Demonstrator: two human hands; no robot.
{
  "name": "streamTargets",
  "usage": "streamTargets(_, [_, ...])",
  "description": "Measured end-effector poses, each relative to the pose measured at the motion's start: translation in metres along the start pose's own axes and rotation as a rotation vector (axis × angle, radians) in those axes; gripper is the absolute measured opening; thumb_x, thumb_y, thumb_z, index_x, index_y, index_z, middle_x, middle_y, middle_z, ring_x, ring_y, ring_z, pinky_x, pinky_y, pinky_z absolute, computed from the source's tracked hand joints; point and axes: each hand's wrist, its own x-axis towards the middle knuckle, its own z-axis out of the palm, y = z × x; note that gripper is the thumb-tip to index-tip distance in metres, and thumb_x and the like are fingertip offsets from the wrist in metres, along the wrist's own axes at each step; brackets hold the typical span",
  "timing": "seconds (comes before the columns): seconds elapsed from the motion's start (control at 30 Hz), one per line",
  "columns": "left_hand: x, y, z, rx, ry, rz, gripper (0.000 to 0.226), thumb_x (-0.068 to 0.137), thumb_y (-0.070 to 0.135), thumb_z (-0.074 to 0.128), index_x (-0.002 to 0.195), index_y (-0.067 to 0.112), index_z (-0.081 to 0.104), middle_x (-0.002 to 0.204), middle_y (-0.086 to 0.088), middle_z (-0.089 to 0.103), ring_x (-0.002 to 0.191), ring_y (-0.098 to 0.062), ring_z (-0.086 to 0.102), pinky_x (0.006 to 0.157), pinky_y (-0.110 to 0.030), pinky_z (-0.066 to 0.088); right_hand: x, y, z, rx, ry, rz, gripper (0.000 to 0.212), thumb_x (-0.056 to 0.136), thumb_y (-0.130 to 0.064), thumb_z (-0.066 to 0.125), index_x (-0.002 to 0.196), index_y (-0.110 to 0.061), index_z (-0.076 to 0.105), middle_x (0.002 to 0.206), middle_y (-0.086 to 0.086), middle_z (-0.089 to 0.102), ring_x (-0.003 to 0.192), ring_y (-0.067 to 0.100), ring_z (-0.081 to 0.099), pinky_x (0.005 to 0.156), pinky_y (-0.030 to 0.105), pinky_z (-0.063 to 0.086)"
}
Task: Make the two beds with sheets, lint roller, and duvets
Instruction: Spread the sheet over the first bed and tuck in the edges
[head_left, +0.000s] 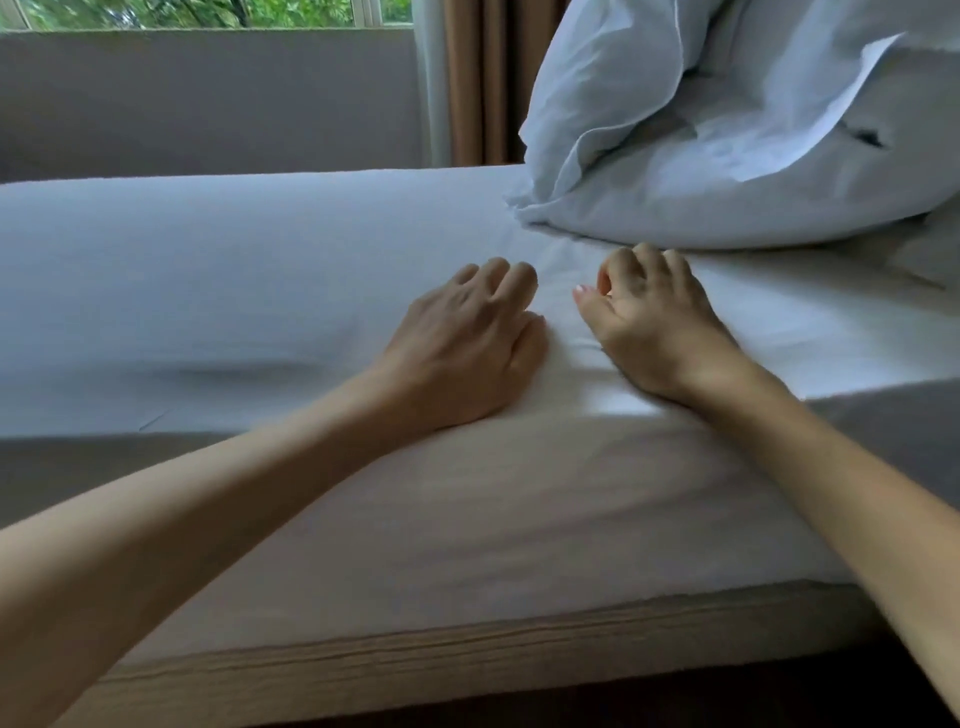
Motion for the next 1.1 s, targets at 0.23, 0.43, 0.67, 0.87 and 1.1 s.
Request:
streamTargets(0.23, [-0.002,0.000,0.003,-0.044,0.020,0.025,0.023,0.091,0.036,0.035,0.090,0.015,0.044,0.085,0.000,0.047,0.078,-0.022,0.045,0.064,-0.035,0.036,-0.008,-0.001,0.002,0.105,0.114,0.044,0.031,0.095,-0.045,0.036,0.097,-0.015,0.041,0.117,0.012,0.047,0.115,0.030,0.036,0.097,0.037,0.026])
streamTargets(0.43, [-0.001,0.003,-0.004,-0.092,-0.036,0.000,0.029,0.090,0.040,0.038,0.092,0.012,0.049,0.086,-0.001,0.046,0.078,-0.025,0.044,0.067,-0.039,0.039,-0.009,-0.003,0.007,0.047,0.226,0.017,0.044,0.081,-0.053,0.015,0.089,-0.017,0.040,0.102,0.010,0.050,0.097,0.029,0.042,0.082,0.038,0.032])
streamTargets(0.67, [0.000,0.002,0.002,-0.172,-0.062,-0.027,0.027,0.088,0.034,0.045,0.092,0.009,0.056,0.090,-0.003,0.050,0.072,-0.025,0.041,0.066,-0.042,0.040,-0.012,-0.002,0.008,0.091,0.242,0.031,0.030,0.088,-0.041,0.037,0.087,-0.014,0.049,0.091,0.006,0.051,0.084,0.028,0.045,0.072,0.038,0.033])
streamTargets(0.87, [0.011,0.004,0.004,-0.238,-0.165,-0.087,0.025,0.084,0.030,0.049,0.100,0.010,0.047,0.094,-0.008,0.054,0.075,-0.031,0.046,0.066,-0.042,0.037,-0.003,0.003,0.002,0.195,0.141,0.077,0.027,0.084,-0.036,0.047,0.085,-0.011,0.053,0.087,0.007,0.053,0.080,0.030,0.046,0.070,0.039,0.035])
streamTargets(1.1, [0.017,-0.001,-0.002,-0.244,-0.335,-0.135,0.027,0.084,0.028,0.048,0.102,0.010,0.044,0.095,-0.009,0.050,0.077,-0.028,0.040,0.065,-0.040,0.034,0.004,-0.003,-0.002,0.196,0.018,0.117,0.026,0.081,-0.033,0.051,0.084,-0.008,0.055,0.085,0.009,0.054,0.077,0.030,0.047,0.068,0.037,0.034])
